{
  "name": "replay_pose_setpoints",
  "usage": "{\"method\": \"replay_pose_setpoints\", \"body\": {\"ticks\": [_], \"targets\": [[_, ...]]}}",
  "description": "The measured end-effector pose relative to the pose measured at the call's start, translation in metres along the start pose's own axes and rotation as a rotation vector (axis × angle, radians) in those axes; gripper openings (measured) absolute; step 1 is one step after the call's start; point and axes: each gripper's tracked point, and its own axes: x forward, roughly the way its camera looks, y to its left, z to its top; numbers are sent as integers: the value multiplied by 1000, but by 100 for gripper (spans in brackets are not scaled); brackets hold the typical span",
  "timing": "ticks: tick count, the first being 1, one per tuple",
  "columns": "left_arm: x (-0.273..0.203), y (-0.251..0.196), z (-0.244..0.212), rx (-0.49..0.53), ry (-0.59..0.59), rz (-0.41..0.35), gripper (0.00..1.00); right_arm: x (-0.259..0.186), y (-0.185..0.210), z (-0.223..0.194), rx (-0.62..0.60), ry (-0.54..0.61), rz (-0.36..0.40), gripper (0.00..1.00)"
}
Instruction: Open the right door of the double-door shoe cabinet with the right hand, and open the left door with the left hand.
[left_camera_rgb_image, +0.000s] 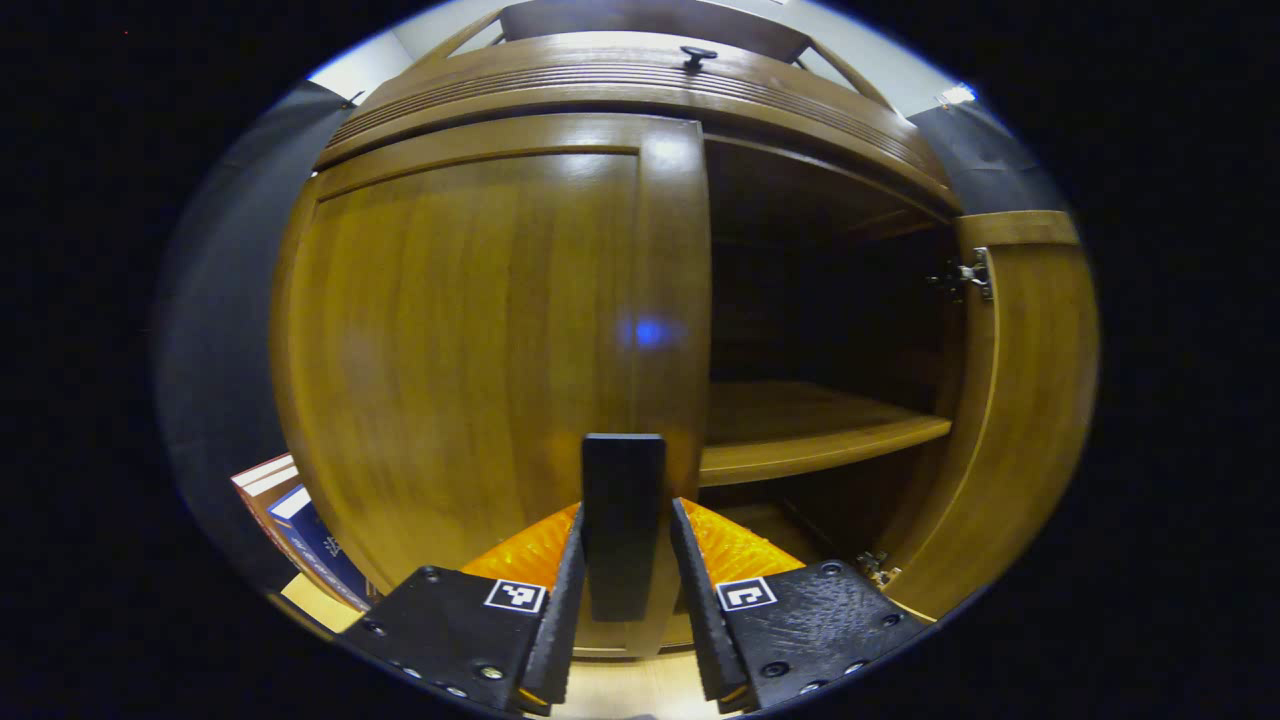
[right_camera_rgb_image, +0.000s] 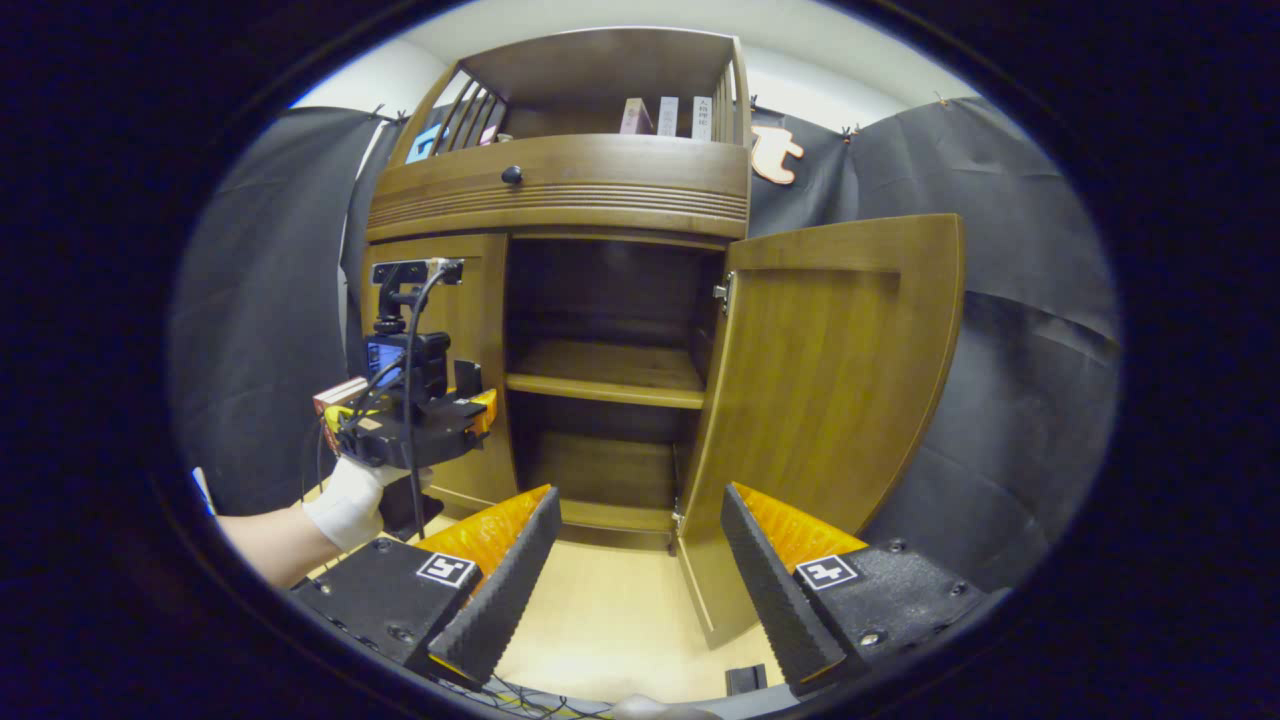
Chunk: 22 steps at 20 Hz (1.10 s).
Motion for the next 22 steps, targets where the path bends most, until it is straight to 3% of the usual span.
{"method": "replay_pose_setpoints", "body": {"ticks": [1,2,3,4,5,6,7,8,10,16,17,18,19,20,21,22], "targets": [[2,-3,0,-27,-2,-15,53,1,1,2,-2,-3,5,100],[3,-4,0,-43,-5,-27,41,1,1,1,-5,-4,8,100],[0,-2,0,-37,-7,-25,54,1,2,0,-6,-3,10,100],[8,-2,-4,-24,-16,-28,24,2,2,-1,-5,1,12,100],[-3,0,1,-6,-16,-21,42,2,2,-2,-5,6,13,100],[-1,0,1,14,-14,-10,24,3,1,-4,-5,8,12,100],[-1,1,0,25,-16,-2,36,2,0,-4,-2,11,11,100],[-1,2,0,23,-16,3,28,1,0,-5,3,10,11,100],[-6,1,-1,17,-9,-5,23,-1,-1,-5,10,8,5,100],[-34,3,-3,29,-11,-29,23,-10,0,-12,30,16,-9,100],[-41,5,-4,30,-10,-29,31,-14,2,-14,33,16,-8,100],[-48,6,-4,30,-11,-31,23,-18,4,-14,34,12,-9,100],[-54,7,-5,29,-10,-36,23,-21,6,-14,32,10,-10,100],[-61,9,-6,27,-9,-43,31,-23,8,-14,31,8,-11,100],[-69,11,-7,27,-9,-51,23,-26,11,-14,33,7,-11,100],[-75,13,-8,31,-10,-58,31,-28,14,-15,35,7,-9,100]]}}
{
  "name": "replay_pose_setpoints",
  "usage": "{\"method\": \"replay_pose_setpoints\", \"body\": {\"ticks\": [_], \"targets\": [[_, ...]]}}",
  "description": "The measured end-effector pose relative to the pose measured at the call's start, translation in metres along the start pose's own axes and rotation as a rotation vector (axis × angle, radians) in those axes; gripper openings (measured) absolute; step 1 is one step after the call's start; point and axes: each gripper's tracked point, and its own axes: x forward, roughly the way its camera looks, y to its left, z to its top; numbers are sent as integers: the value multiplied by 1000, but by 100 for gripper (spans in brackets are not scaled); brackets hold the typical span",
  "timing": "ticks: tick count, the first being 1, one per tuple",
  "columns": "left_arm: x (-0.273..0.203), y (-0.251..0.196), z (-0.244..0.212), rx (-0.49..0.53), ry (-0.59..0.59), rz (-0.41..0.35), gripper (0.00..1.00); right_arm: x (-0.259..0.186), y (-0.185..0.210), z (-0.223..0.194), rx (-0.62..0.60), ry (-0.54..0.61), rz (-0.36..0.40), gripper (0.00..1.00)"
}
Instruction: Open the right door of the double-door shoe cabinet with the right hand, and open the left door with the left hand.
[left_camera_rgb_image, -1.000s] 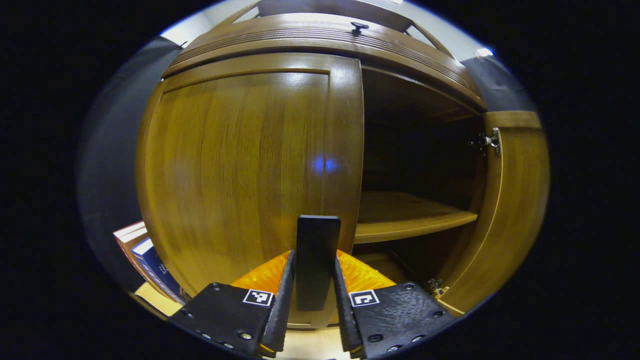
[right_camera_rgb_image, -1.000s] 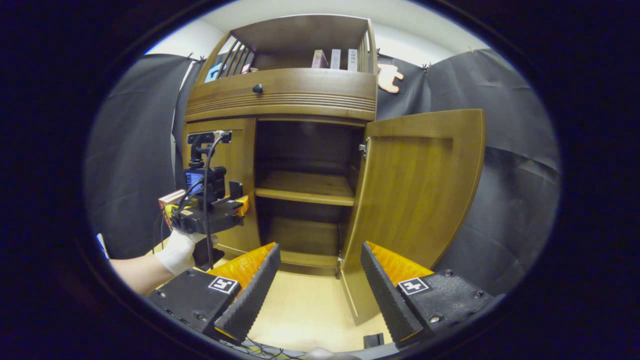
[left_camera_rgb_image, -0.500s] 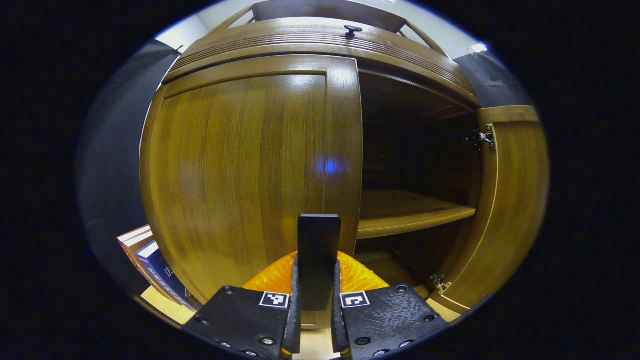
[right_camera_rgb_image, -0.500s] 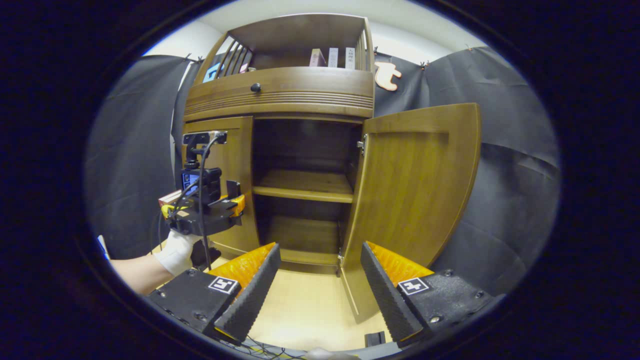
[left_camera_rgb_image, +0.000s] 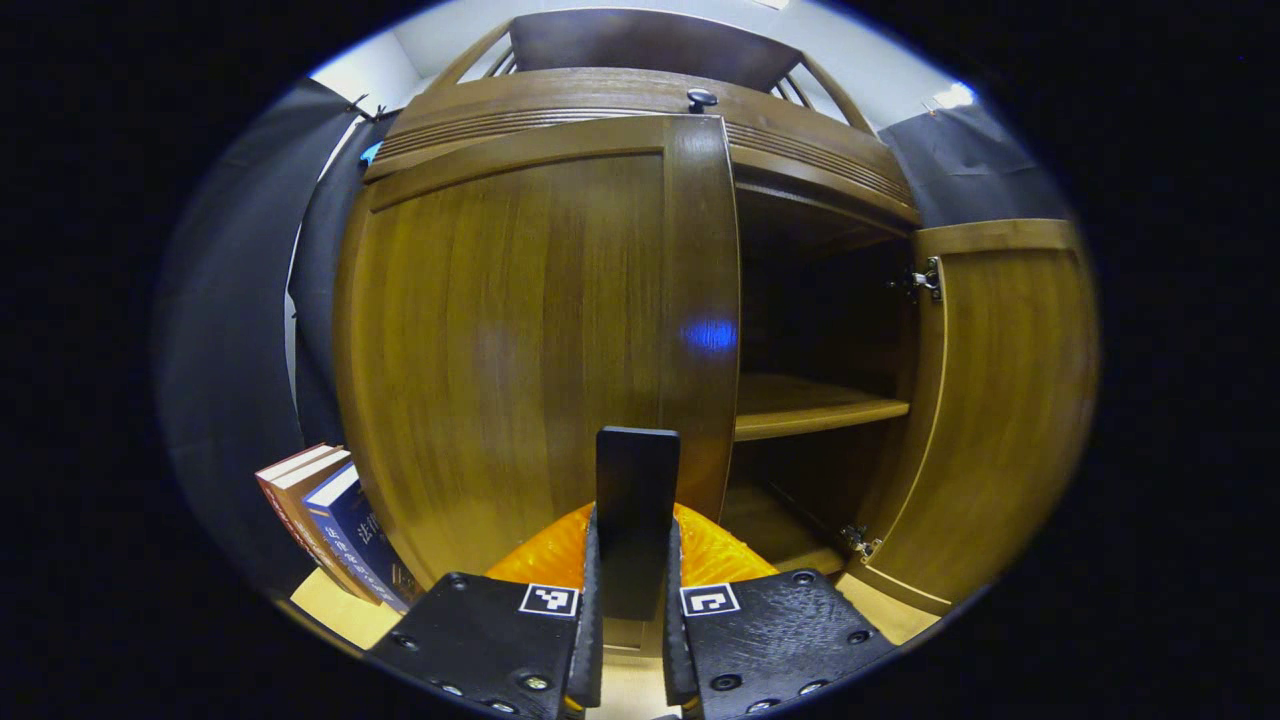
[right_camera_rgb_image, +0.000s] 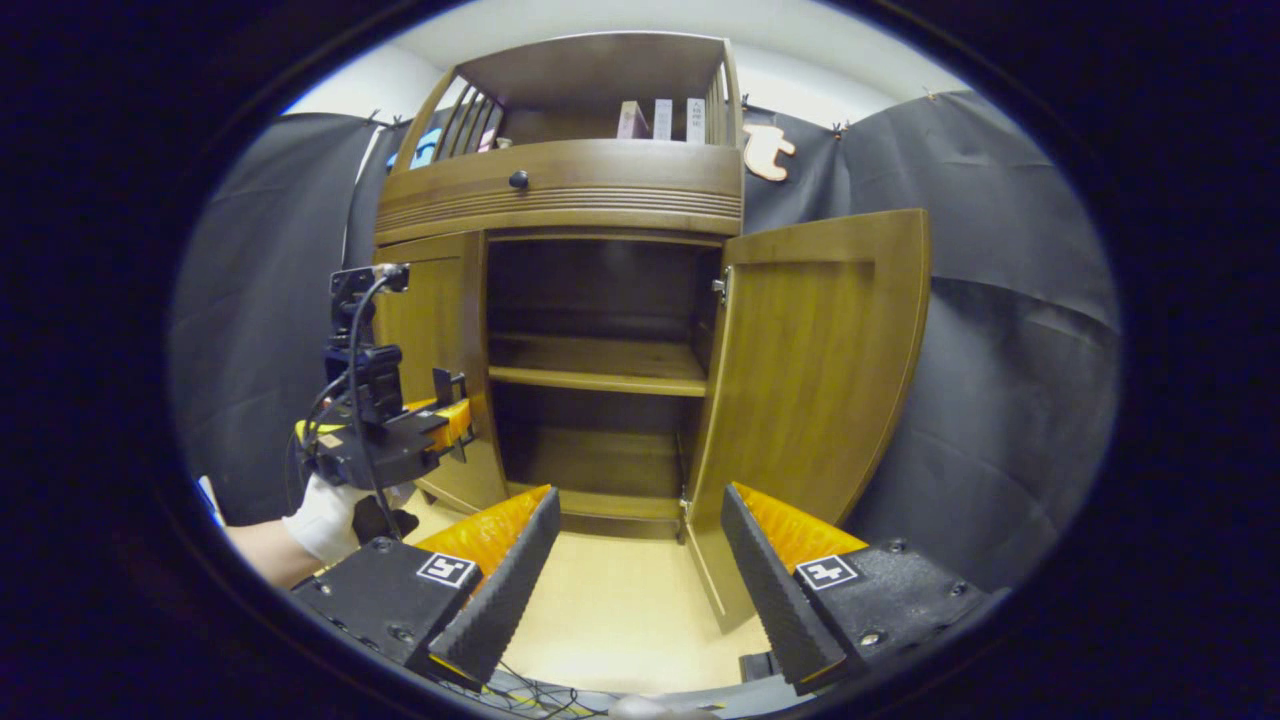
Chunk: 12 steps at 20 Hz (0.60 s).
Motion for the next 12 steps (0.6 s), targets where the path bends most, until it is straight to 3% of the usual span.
{"method": "replay_pose_setpoints", "body": {"ticks": [1,2,3,8,9,12], "targets": [[-7,2,0,3,-1,-2,23,-2,3,-1,2,2,2,100],[-14,4,-1,4,1,-2,31,-5,6,-3,4,4,5,100],[-20,6,-2,3,3,-3,23,-7,10,-4,6,6,8,100],[-53,19,-3,-3,-1,-12,23,-15,28,-11,16,16,21,100],[-59,23,-3,-3,-1,-15,31,-16,32,-12,19,14,24,100],[-79,35,-7,-9,2,-18,31,-18,44,-13,20,12,36,100]]}}
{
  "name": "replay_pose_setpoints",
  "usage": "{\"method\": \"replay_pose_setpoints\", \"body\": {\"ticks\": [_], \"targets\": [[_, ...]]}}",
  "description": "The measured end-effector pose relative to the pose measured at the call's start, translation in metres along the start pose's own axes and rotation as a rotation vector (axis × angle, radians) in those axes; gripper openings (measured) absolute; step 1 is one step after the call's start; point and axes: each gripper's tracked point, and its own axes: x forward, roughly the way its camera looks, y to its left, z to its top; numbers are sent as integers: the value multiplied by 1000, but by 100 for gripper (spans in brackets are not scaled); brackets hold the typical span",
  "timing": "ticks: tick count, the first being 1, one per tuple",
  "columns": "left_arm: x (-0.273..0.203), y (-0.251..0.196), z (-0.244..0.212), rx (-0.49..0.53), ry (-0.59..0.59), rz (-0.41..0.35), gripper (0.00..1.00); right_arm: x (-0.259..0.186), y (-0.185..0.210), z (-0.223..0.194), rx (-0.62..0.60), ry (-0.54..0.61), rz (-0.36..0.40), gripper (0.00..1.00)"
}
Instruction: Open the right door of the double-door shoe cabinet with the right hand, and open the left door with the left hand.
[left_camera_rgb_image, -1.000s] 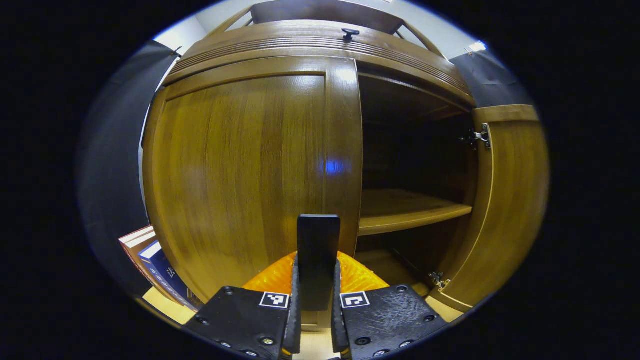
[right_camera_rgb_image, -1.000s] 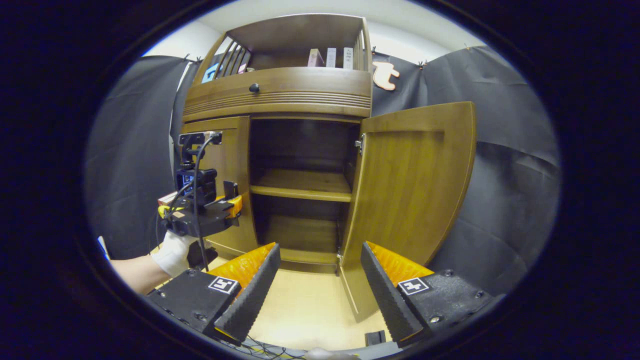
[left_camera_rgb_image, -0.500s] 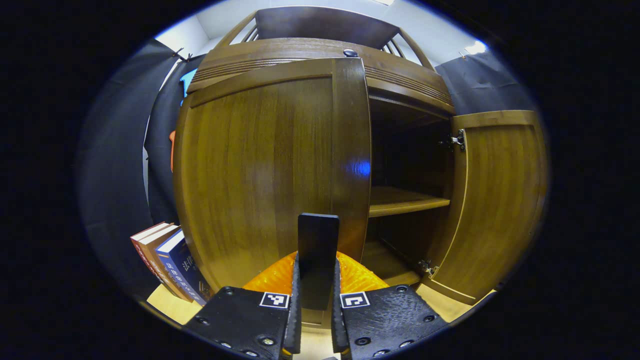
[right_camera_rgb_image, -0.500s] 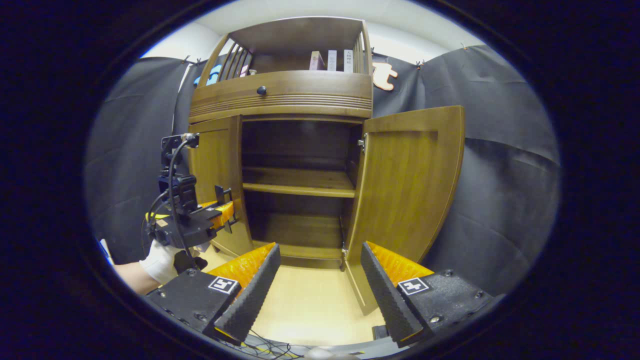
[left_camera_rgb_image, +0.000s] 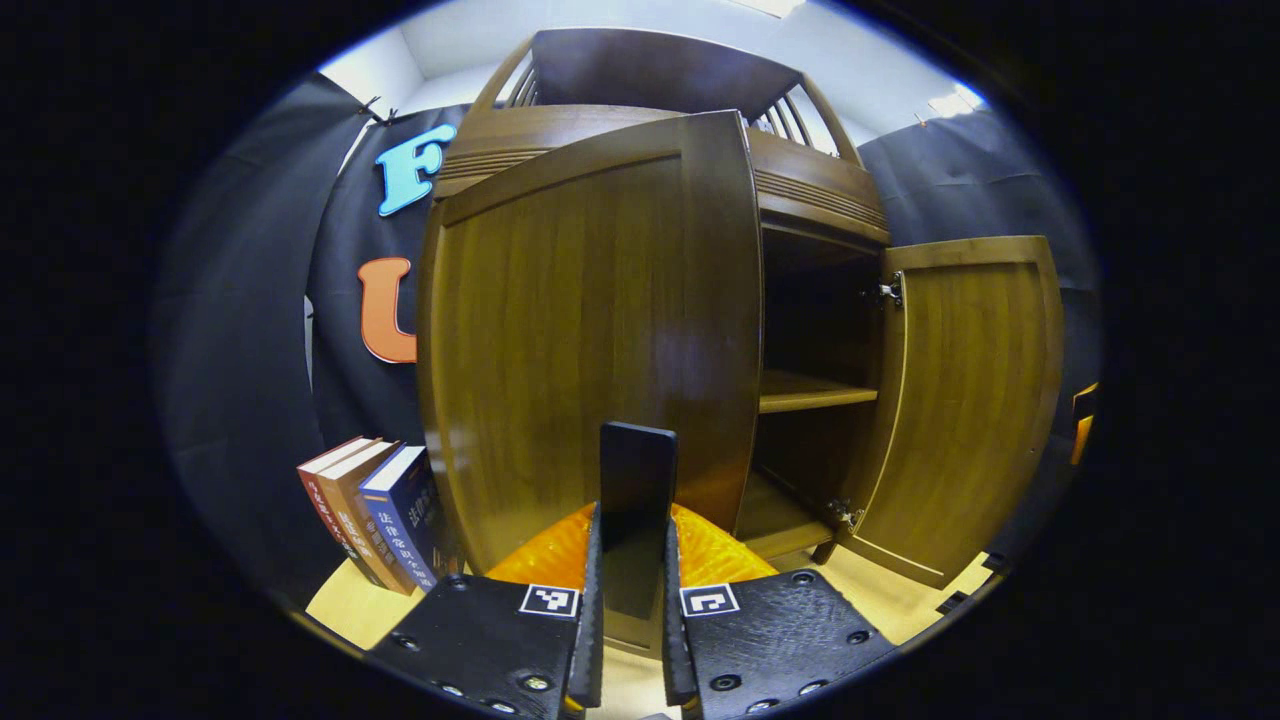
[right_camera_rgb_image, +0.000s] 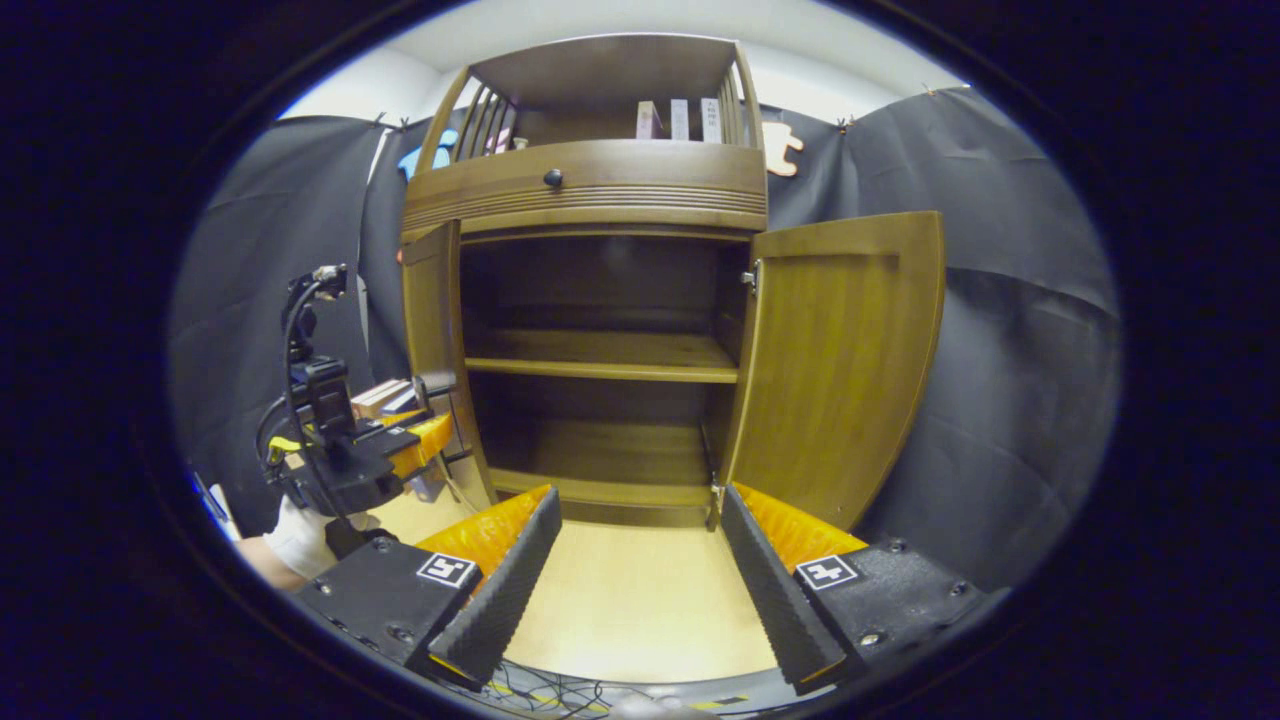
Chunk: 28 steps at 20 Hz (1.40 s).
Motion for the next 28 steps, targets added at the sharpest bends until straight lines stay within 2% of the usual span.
{"method": "replay_pose_setpoints", "body": {"ticks": [1,2,7,8,13,14,15,16,17,18,23,24,25,28], "targets": [[-7,4,1,0,-1,-1,31,0,4,1,0,-2,5,100],[-12,9,0,2,-2,-2,22,-1,8,0,0,-2,10,100],[-39,33,-2,1,-3,3,22,-6,26,-2,-4,-1,37,100],[-43,38,-2,-2,-2,12,22,-7,28,-3,-7,1,42,98],[-62,63,-3,12,1,70,22,-14,41,-6,-17,2,68,100],[-66,68,-3,21,-1,81,31,-16,43,-7,-18,3,78,100],[-68,71,-2,24,-4,86,30,-17,45,-8,-17,2,81,100],[-69,74,-2,23,-7,88,22,-19,46,-9,-15,2,84,100],[-64,83,-4,28,4,116,22,-20,47,-11,-15,6,86,100],[-77,88,-2,24,-6,128,7,-21,48,-12,-12,8,89,100],[-92,123,-4,10,4,171,6,-25,49,-14,-11,9,93,100],[-93,132,-3,11,-2,182,9,-26,50,-14,-11,11,92,100],[-94,140,-4,12,1,190,1,-26,50,-14,-9,10,93,100],[-100,160,-3,-12,-7,185,0,-28,50,-15,-13,9,95,100]]}}
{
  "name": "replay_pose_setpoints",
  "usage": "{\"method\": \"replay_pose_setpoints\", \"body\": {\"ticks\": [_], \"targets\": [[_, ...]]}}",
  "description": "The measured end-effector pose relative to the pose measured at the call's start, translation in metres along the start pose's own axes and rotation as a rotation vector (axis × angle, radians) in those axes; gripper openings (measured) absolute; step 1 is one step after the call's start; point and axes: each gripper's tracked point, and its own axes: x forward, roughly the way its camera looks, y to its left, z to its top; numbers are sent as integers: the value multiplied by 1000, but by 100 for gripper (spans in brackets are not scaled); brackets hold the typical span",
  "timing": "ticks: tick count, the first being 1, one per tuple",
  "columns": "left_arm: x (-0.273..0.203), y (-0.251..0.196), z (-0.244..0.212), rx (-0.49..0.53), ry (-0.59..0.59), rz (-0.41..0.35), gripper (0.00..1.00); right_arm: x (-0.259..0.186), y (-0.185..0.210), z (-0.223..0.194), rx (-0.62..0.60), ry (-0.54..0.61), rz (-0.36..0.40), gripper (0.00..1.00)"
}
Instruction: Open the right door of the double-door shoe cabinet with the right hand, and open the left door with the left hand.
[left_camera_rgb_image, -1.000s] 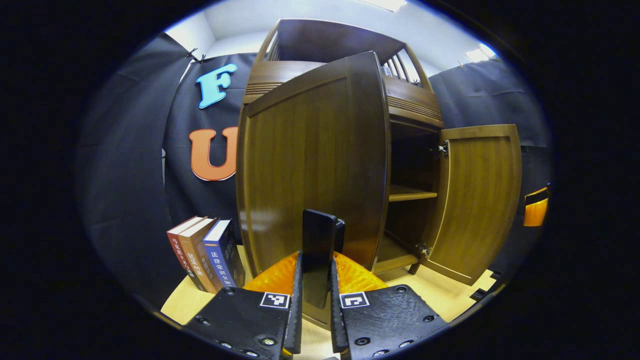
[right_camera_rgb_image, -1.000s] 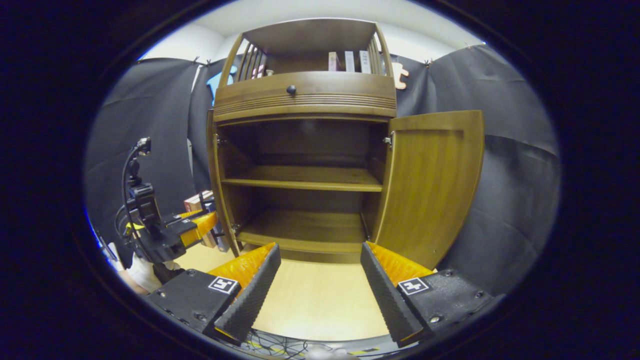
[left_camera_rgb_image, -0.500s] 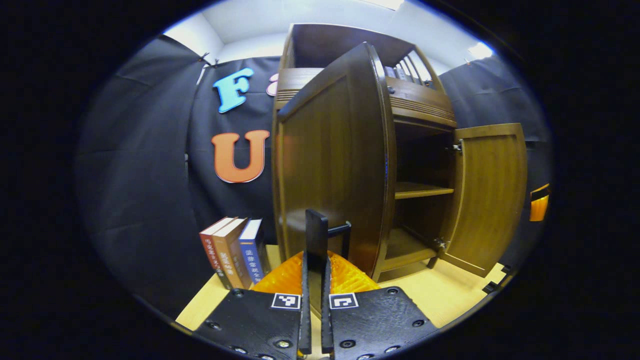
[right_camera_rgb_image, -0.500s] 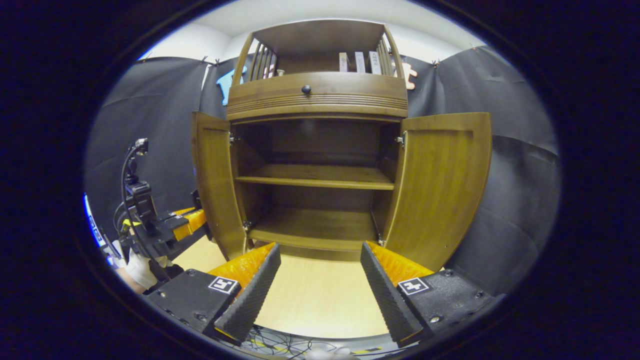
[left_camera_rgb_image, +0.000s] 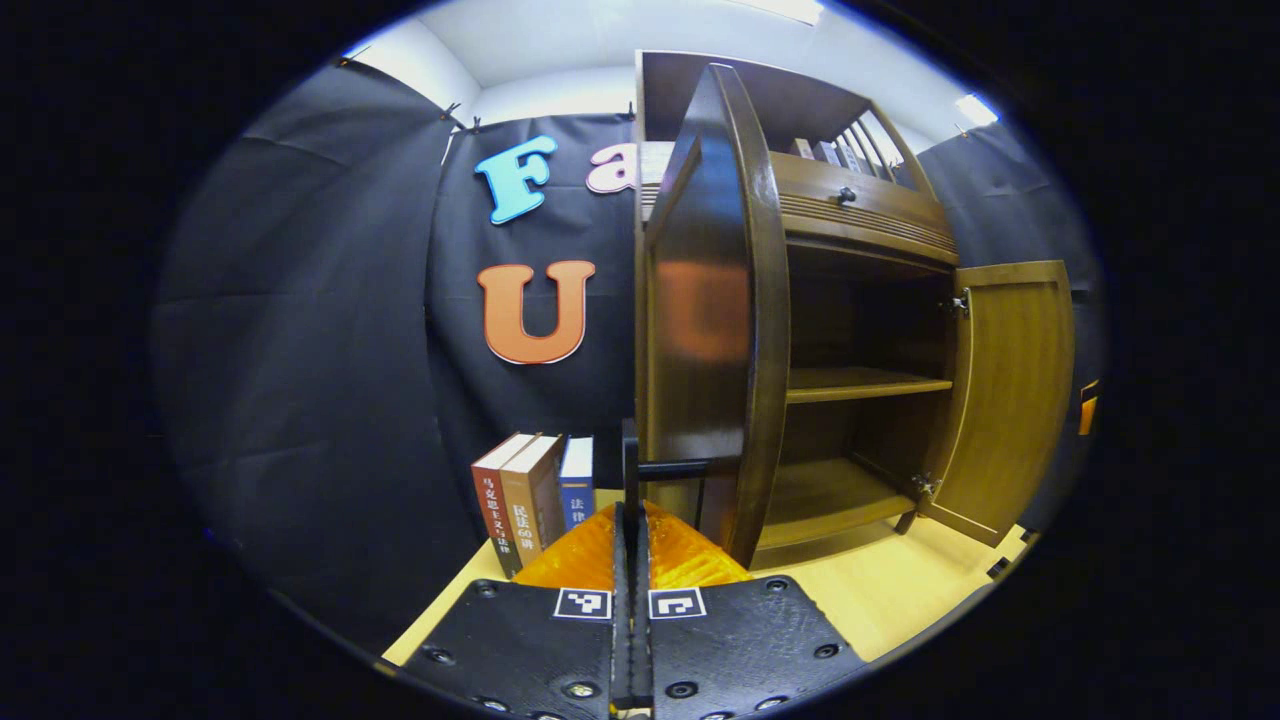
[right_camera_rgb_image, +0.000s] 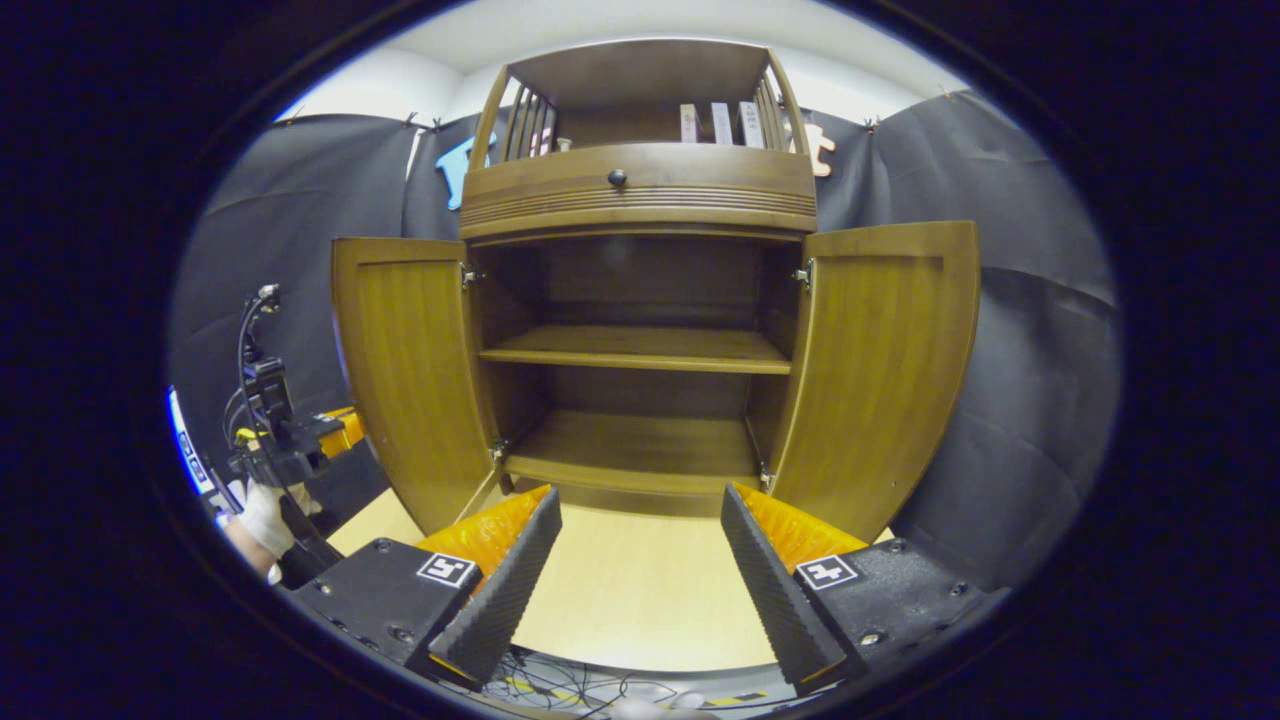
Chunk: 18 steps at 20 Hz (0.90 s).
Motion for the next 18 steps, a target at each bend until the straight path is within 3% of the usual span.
{"method": "replay_pose_setpoints", "body": {"ticks": [5,6,7,8,9,10,11,14,18], "targets": [[5,13,0,8,-6,-73,0,-1,1,-1,-2,1,1,100],[5,17,-1,17,-3,-90,7,-2,1,0,-2,0,1,100],[6,21,0,27,-14,-104,0,-2,2,-1,-2,4,3,100],[8,25,0,26,-15,-120,7,-2,3,-2,0,6,7,100],[8,28,-1,22,-22,-139,0,-2,3,-1,-2,5,10,100],[8,30,-1,24,-21,-154,7,-3,4,-2,-6,5,11,100],[9,34,-1,21,-18,-177,0,-4,5,-2,-9,6,12,100],[8,36,-4,7,7,-255,0,-5,5,-3,-15,6,14,100],[10,47,-11,14,48,-296,7,-7,6,0,-22,-2,12,100]]}}
